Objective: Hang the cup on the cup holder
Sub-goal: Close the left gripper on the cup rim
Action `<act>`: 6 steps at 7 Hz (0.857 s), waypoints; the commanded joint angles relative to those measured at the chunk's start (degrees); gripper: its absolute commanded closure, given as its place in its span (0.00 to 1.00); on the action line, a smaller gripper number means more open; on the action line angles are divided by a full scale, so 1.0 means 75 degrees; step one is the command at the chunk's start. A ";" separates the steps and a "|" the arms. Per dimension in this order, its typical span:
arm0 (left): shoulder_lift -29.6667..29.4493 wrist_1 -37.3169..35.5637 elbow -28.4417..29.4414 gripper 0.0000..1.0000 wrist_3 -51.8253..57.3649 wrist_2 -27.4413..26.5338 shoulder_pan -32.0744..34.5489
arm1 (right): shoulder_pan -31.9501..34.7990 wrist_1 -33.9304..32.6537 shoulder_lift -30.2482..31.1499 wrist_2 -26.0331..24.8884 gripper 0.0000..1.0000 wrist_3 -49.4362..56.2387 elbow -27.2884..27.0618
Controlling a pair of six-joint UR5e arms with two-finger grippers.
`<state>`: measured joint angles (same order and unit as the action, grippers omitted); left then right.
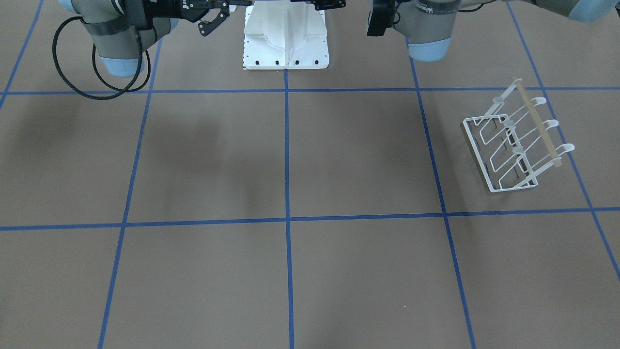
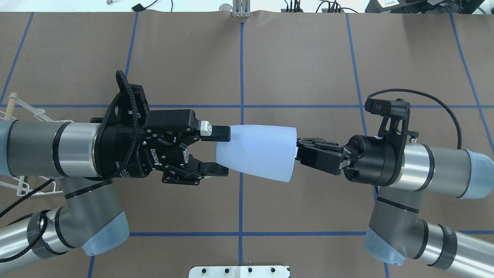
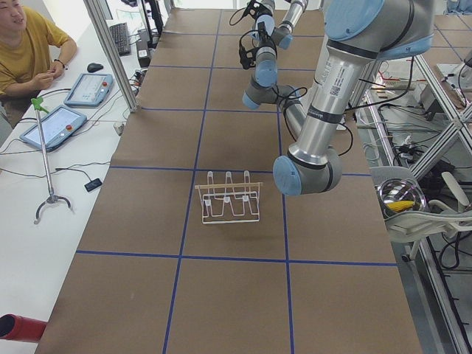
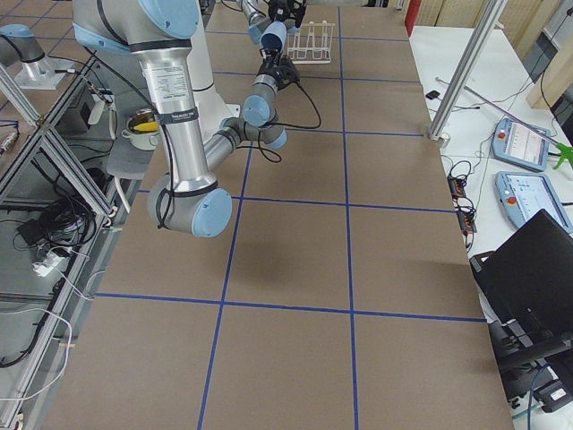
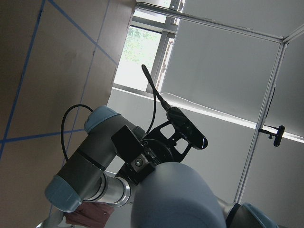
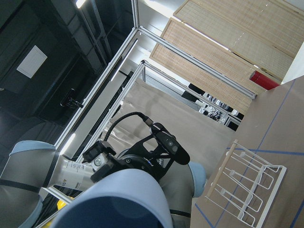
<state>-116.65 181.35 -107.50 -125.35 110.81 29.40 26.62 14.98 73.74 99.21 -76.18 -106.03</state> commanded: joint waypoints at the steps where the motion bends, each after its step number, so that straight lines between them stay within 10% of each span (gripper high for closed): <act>1: 0.0014 0.0008 0.0002 0.20 0.0002 -0.0032 -0.0029 | -0.0069 -0.0016 -0.0012 -0.0125 1.00 0.0021 -0.0007; 2: 0.0014 0.0054 -0.0010 0.49 0.0048 -0.0218 -0.0029 | -0.0115 -0.0016 -0.0012 -0.0138 0.96 0.0230 0.0005; 4: 0.0026 0.0836 0.0270 1.00 0.0084 -0.0255 -0.0029 | -0.0198 -0.0040 -0.0129 -0.0150 0.11 0.0385 0.0028; 6: 0.0037 0.0851 0.0272 1.00 0.0084 -0.0255 -0.0029 | -0.0198 -0.0016 0.0011 -0.0150 0.00 0.0291 0.0017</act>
<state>-116.40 187.34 -105.57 -124.73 108.92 29.18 25.10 14.77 73.28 98.02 -73.74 -105.89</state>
